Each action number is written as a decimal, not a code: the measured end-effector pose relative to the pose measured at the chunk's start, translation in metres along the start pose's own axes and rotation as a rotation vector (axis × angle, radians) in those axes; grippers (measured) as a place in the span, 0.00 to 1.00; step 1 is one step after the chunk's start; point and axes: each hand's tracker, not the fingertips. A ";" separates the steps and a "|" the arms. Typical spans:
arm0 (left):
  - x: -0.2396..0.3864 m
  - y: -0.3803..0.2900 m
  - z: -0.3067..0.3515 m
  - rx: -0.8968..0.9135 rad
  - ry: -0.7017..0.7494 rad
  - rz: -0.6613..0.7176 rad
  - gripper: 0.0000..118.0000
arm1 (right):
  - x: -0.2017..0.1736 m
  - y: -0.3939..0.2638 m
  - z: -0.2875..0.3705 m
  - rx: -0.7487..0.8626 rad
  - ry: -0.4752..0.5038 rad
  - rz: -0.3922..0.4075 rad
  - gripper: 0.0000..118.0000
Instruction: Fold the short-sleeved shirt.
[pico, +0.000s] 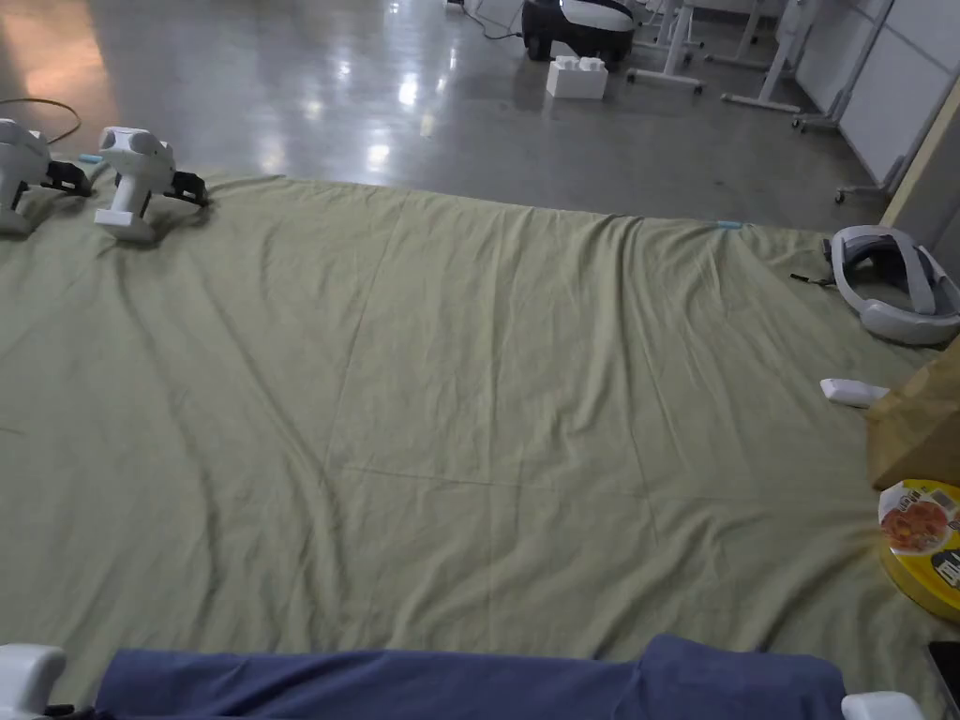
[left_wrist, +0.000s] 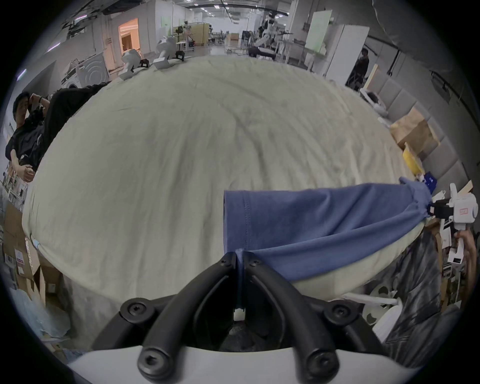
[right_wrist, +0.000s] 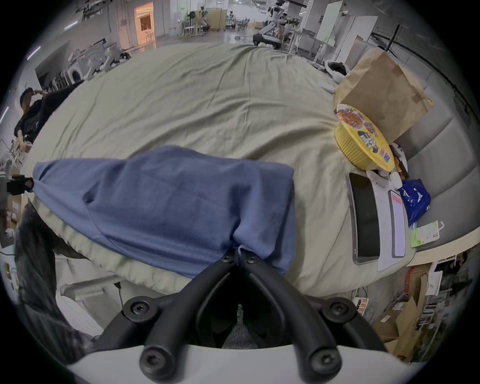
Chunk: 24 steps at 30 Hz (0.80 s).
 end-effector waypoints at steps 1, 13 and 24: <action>0.001 0.000 -0.004 -0.001 0.002 -0.003 0.06 | -0.002 0.001 -0.005 -0.008 -0.005 0.009 0.03; -0.004 0.030 0.036 0.196 0.066 0.099 0.61 | -0.016 0.044 0.059 0.186 -0.151 -0.023 0.69; 0.073 0.106 0.056 0.707 0.120 0.025 0.60 | -0.069 0.133 0.099 0.779 -0.066 -0.168 0.55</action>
